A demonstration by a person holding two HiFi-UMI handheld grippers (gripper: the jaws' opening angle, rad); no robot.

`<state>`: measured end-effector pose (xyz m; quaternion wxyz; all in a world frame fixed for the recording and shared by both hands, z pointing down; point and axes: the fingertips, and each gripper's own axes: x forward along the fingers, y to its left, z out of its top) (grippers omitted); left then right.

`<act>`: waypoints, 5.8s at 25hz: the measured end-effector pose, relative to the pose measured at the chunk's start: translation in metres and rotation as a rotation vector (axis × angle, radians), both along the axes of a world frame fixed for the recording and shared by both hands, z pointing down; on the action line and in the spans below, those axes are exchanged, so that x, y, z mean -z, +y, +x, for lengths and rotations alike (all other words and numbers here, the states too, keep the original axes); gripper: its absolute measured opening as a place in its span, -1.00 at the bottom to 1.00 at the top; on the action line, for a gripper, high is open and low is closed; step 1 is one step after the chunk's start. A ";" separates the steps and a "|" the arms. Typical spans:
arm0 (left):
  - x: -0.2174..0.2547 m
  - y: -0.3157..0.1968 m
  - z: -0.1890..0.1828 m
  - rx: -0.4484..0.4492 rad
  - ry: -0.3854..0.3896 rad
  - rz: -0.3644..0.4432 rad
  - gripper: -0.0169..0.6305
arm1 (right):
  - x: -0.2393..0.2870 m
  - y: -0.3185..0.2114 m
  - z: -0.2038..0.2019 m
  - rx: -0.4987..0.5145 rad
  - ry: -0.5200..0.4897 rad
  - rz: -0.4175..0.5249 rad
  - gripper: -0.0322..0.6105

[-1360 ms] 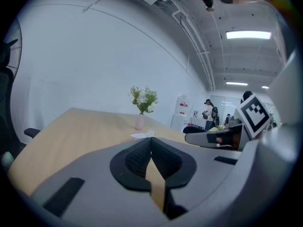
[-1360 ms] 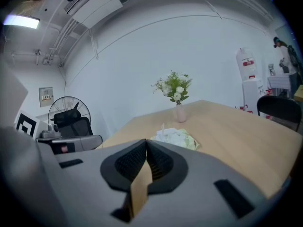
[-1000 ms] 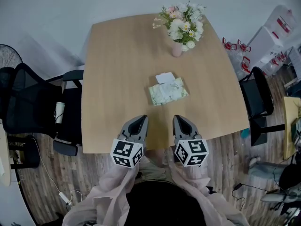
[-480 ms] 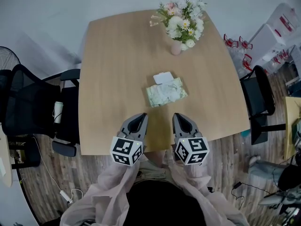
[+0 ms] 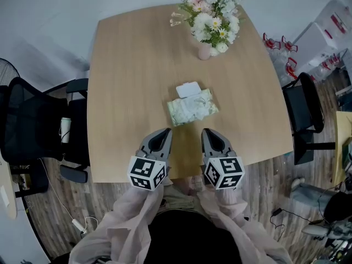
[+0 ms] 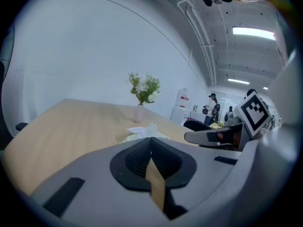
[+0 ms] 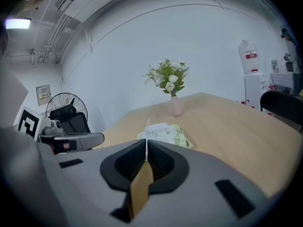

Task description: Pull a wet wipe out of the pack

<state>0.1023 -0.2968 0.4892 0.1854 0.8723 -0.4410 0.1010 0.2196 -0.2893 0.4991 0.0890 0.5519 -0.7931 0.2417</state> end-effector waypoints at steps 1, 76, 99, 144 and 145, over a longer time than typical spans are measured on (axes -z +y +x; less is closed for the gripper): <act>-0.001 -0.002 0.001 0.000 -0.001 -0.001 -0.91 | -0.003 -0.002 0.002 -0.001 0.006 -0.005 -0.85; -0.027 -0.045 -0.017 0.085 -0.003 -0.071 -0.91 | -0.043 -0.069 -0.021 0.161 0.212 -0.069 -0.85; -0.010 -0.034 -0.022 0.070 -0.001 -0.017 -0.91 | -0.017 -0.049 -0.025 0.146 0.178 -0.035 -0.85; 0.009 0.006 -0.026 0.047 0.002 0.037 -0.91 | 0.002 0.000 -0.016 0.068 0.179 0.014 -0.84; 0.009 0.007 -0.026 0.045 0.002 0.038 -0.91 | 0.002 0.001 -0.016 0.066 0.178 0.014 -0.84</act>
